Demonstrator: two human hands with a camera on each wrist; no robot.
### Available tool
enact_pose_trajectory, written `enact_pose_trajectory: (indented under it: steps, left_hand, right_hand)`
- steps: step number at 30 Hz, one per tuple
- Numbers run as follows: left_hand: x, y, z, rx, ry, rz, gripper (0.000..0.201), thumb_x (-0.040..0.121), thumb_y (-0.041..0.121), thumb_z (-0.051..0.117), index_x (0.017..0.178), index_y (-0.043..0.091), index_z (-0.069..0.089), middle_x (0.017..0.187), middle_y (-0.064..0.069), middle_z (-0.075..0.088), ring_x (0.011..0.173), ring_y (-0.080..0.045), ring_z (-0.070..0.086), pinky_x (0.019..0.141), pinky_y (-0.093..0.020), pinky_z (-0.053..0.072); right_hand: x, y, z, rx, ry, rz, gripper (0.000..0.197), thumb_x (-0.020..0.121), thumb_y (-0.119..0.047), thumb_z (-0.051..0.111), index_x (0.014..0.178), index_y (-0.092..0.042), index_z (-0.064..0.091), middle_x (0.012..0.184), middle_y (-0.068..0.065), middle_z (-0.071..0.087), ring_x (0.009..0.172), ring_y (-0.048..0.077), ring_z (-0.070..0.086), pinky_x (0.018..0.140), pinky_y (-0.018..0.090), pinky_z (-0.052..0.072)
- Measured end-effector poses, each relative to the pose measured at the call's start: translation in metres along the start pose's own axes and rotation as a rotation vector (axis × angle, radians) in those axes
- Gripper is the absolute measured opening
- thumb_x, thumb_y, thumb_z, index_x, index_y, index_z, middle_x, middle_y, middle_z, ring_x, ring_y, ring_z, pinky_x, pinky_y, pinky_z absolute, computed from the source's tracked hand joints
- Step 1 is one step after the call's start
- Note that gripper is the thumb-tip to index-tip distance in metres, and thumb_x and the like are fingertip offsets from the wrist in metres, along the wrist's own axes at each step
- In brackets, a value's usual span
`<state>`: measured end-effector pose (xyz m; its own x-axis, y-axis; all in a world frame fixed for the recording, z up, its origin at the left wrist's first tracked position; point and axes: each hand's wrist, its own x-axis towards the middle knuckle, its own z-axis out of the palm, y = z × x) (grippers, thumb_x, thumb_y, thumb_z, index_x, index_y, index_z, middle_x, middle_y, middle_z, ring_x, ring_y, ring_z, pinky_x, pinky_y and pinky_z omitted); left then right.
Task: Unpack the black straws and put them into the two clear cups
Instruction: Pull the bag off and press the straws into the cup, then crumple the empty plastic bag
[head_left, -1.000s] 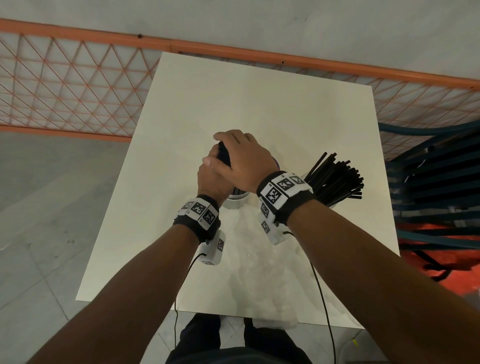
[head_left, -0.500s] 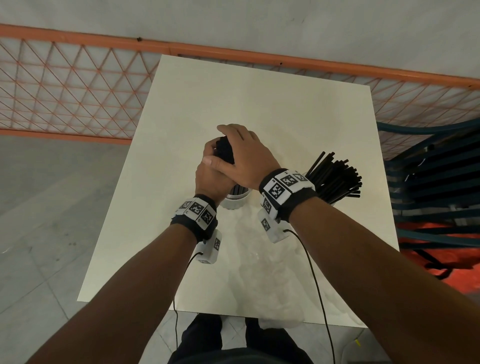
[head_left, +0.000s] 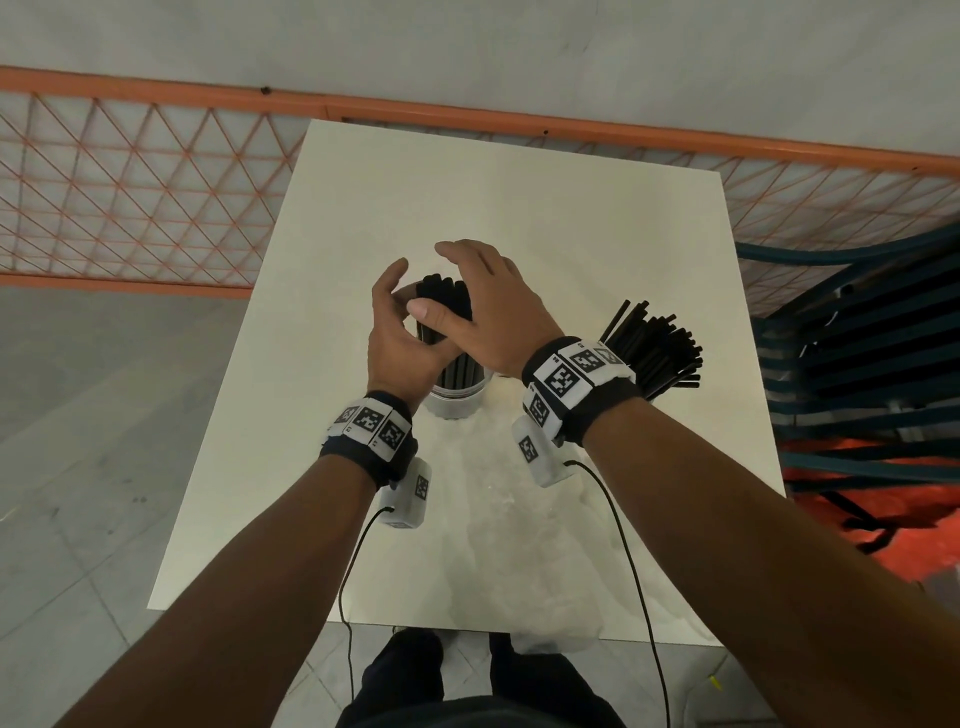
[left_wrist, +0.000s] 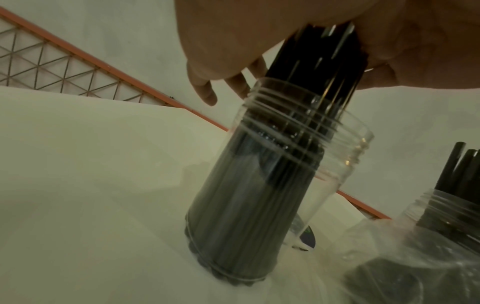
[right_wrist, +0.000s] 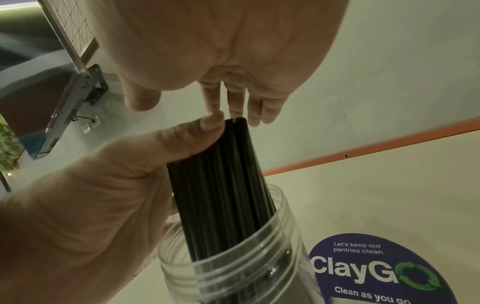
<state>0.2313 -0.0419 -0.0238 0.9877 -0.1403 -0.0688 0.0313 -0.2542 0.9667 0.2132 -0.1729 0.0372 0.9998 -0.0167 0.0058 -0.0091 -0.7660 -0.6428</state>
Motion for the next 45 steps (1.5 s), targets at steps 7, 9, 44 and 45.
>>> enact_pose_trajectory:
  steps: [7, 9, 44, 45]
  left_hand:
    - [-0.013, 0.002, -0.001, -0.021, -0.064, 0.018, 0.111, 0.069, 0.03, 0.09, 0.153, 0.029, 0.019, 0.134, 0.001, 0.053, 0.122, -0.012, 0.056, 0.101, -0.026, 0.046]
    - [-0.018, 0.001, -0.004, -0.028, -0.08, 0.013, 0.119, 0.067, 0.034, 0.091, 0.156, 0.029, 0.012, 0.141, 0.0, 0.048, 0.13, -0.011, 0.048, 0.104, -0.024, 0.039]
    - [-0.18, -0.02, 0.077, 0.056, -0.897, -0.283, 0.022, 0.075, 0.029, 0.065, 0.083, 0.009, 0.062, 0.081, -0.011, 0.059, 0.083, -0.02, 0.054, 0.075, -0.04, 0.044]
    - [-0.184, -0.017, 0.077, 0.03, -0.897, -0.266, 0.02, 0.075, 0.027, 0.067, 0.084, 0.01, 0.062, 0.082, -0.013, 0.06, 0.082, -0.021, 0.055, 0.074, -0.043, 0.046]
  right_hand:
    - [-0.01, 0.001, -0.013, 0.012, 0.014, 0.015, 0.068, 0.091, -0.06, 0.05, 0.145, -0.022, 0.035, 0.152, 0.003, 0.037, 0.139, 0.024, 0.034, 0.11, 0.044, 0.038]
    - [-0.014, 0.002, -0.021, 0.036, 0.066, 0.025, 0.068, 0.09, -0.062, 0.048, 0.144, -0.023, 0.036, 0.15, 0.002, 0.038, 0.137, 0.023, 0.036, 0.109, 0.044, 0.039]
    - [-0.244, 0.075, 0.024, 0.646, 0.214, 0.626, 0.014, 0.091, -0.034, 0.061, 0.104, -0.038, 0.064, 0.102, -0.007, 0.069, 0.095, 0.015, 0.064, 0.086, 0.034, 0.052]
    - [-0.244, 0.072, 0.023, 0.65, 0.307, 0.632, 0.01, 0.093, -0.025, 0.06, 0.092, -0.032, 0.066, 0.091, -0.007, 0.068, 0.084, 0.017, 0.064, 0.08, 0.037, 0.051]
